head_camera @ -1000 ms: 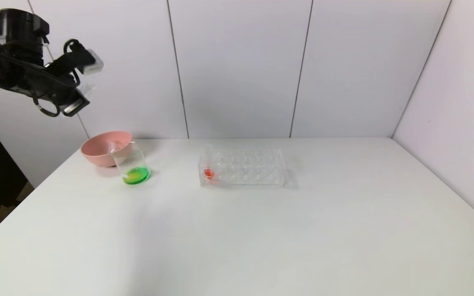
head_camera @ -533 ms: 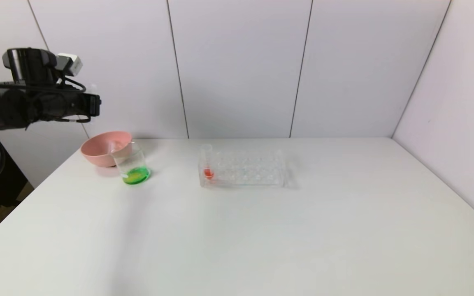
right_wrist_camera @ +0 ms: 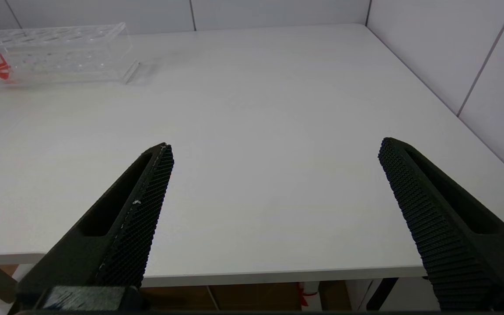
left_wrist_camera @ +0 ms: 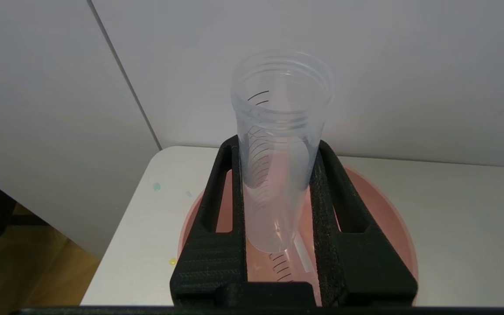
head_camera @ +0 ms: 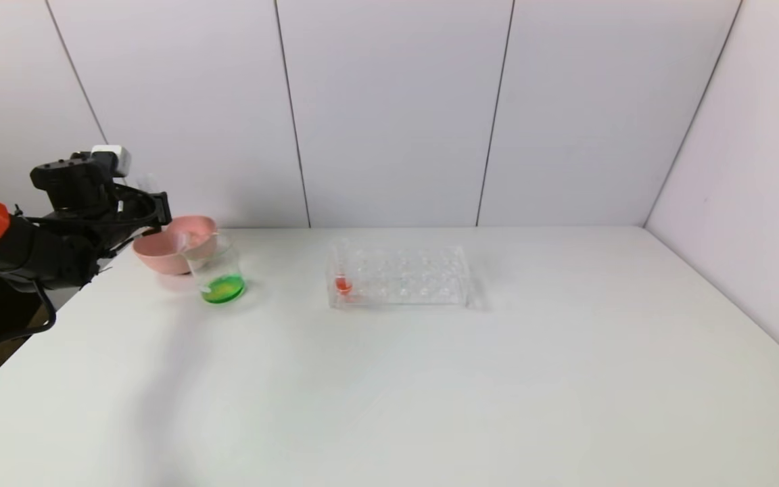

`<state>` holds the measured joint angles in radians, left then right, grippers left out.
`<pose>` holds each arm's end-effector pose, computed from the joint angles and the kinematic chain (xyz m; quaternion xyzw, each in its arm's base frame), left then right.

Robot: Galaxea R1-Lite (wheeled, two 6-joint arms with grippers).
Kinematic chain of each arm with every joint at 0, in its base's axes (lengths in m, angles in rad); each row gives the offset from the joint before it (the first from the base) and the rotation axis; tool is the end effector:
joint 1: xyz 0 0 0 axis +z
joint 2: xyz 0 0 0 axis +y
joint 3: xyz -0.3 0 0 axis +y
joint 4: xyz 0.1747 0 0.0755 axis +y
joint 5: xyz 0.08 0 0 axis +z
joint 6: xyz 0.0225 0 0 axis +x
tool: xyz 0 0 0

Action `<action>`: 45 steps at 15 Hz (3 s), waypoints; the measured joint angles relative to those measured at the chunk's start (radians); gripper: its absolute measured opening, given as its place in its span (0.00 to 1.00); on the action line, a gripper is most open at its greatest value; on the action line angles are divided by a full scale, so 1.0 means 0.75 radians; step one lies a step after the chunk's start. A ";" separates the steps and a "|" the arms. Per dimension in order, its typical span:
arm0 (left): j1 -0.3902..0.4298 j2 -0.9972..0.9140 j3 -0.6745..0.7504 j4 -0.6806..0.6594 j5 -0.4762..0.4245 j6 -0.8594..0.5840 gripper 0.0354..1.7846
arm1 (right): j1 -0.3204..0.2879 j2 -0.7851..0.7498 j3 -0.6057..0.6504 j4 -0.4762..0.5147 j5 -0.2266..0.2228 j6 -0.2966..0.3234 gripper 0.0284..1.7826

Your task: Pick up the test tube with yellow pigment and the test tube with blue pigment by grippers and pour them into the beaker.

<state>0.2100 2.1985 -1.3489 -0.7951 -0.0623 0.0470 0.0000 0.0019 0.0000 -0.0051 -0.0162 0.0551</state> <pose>0.4409 0.0926 0.1559 0.0197 0.0287 0.0731 0.9967 -0.0227 -0.0004 0.0761 0.0276 -0.0018 -0.0081 0.9996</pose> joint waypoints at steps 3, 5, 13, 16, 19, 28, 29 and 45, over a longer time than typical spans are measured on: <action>-0.002 0.031 0.003 -0.001 0.001 0.002 0.23 | 0.000 0.000 0.000 0.000 0.000 0.000 0.96; -0.001 0.037 0.001 0.011 0.001 0.003 0.25 | 0.000 0.000 0.000 0.000 0.001 0.000 0.96; -0.037 0.052 -0.062 0.029 0.002 -0.010 0.80 | 0.000 0.000 0.000 0.001 0.001 -0.001 0.96; -0.043 0.034 -0.059 0.014 0.002 -0.017 0.96 | 0.000 0.000 0.000 0.000 0.000 0.000 0.96; -0.045 -0.084 0.013 0.022 -0.010 -0.049 0.99 | 0.000 0.000 0.000 0.000 0.001 0.000 0.96; -0.039 -1.019 0.500 0.096 -0.461 -0.374 0.99 | 0.000 0.000 0.000 0.000 0.001 -0.001 0.96; -0.036 -1.155 0.556 0.128 -0.524 -0.401 0.99 | 0.000 0.000 0.000 0.001 0.000 -0.001 0.96; -0.286 -2.678 1.015 1.264 -0.403 -0.129 0.99 | 0.000 0.000 0.000 0.000 0.001 0.000 0.96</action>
<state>-0.0047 0.1900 -0.5879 0.1530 -0.3647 -0.0500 0.0000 0.0019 0.0000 -0.0051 -0.0157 0.0551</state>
